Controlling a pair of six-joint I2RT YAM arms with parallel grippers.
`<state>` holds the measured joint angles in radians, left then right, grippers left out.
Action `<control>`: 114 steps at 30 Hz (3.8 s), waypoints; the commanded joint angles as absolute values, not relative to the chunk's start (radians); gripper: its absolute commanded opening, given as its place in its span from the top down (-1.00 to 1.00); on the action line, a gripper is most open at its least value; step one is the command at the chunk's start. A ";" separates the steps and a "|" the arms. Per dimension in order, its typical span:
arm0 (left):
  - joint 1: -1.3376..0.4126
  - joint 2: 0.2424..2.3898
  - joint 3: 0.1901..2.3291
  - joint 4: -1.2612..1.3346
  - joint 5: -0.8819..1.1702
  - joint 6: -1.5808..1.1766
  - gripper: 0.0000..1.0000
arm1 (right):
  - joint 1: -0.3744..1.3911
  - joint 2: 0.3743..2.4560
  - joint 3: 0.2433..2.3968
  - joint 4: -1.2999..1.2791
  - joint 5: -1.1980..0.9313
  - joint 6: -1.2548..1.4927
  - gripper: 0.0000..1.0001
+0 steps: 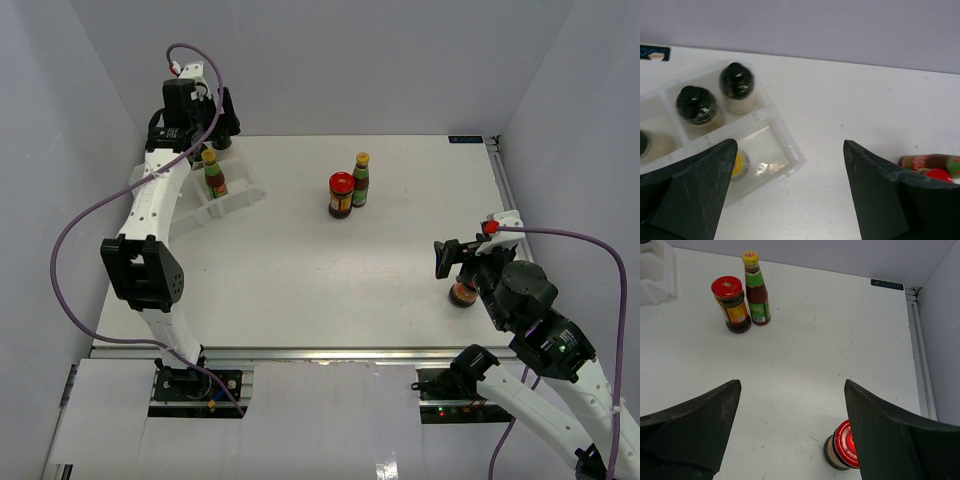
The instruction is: Organize the condiment bottles
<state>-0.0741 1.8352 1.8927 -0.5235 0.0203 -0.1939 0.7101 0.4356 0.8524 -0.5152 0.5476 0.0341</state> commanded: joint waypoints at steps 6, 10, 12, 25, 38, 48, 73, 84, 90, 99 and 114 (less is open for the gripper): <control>-0.351 1.866 2.018 -0.559 0.221 -0.129 -0.95 | 0.715 0.432 0.859 -0.497 0.552 0.046 -0.81; -0.390 1.929 2.046 -0.518 0.381 -0.126 -0.94 | 0.715 0.427 0.860 -0.508 0.559 0.048 -0.80; -0.434 1.966 2.088 -0.520 0.385 -0.093 -0.93 | 0.715 0.424 0.862 -0.518 0.570 0.048 -0.80; -0.551 2.120 2.123 -0.454 0.333 0.034 -0.93 | 0.716 0.405 0.877 -0.543 0.593 0.046 -0.80; -0.569 2.227 2.173 -0.405 0.306 0.072 -0.86 | 0.716 0.418 0.887 -0.552 0.611 0.044 -0.80; -0.578 2.260 2.150 -0.315 0.314 0.086 -0.70 | 0.715 0.442 0.897 -0.540 0.611 0.035 -0.80; -0.591 2.297 2.129 -0.173 0.329 0.087 0.51 | 0.716 0.460 0.861 -0.516 0.619 0.028 -0.81; -0.601 2.256 2.134 -0.134 0.163 0.089 1.00 | 0.715 0.465 0.871 -0.513 0.609 0.027 -0.80; -0.601 2.230 2.152 -0.100 0.059 0.083 1.00 | 0.716 0.465 0.889 -0.526 0.608 0.026 -0.80; -0.597 2.164 2.128 -0.092 -0.118 0.097 1.00 | 0.716 0.453 0.896 -0.531 0.597 0.028 -0.81; -0.500 2.067 2.145 -0.186 -0.301 0.092 1.00 | 0.715 0.424 0.899 -0.535 0.577 0.032 -0.80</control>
